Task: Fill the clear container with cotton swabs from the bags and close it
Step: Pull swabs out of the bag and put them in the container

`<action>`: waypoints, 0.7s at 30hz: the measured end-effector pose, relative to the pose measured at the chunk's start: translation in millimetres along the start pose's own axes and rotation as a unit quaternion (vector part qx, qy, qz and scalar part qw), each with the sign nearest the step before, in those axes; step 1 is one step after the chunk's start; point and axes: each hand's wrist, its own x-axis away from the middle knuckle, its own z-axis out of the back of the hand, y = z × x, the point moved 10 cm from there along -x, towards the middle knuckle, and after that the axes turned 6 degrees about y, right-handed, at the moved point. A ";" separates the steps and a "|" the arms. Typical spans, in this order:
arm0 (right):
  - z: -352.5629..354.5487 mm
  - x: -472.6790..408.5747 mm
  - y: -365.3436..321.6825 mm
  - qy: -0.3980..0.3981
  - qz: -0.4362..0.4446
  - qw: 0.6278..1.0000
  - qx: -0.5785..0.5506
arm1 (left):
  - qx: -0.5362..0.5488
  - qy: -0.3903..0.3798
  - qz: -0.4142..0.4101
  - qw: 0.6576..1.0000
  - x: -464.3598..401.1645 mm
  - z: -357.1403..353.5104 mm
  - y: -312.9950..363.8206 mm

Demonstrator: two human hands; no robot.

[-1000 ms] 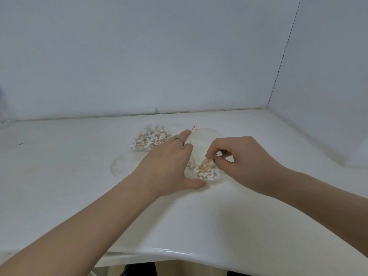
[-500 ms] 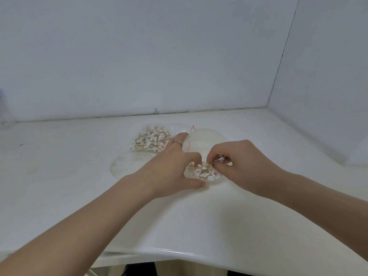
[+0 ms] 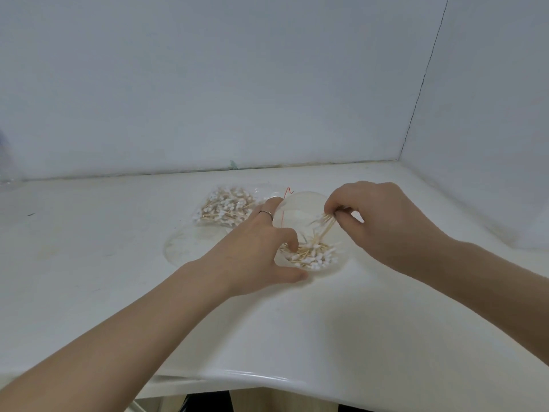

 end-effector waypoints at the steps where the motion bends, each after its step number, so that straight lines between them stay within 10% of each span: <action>1: -1.5 0.8 -3.4 0.004 0.029 0.999 0.028 | 0.001 0.002 0.000 1.000 0.3 -0.3 -0.7; 21: -44.7 15.1 2.4 -0.151 0.191 0.941 0.233 | -0.035 0.006 -0.050 0.998 -3.5 -3.4 13.6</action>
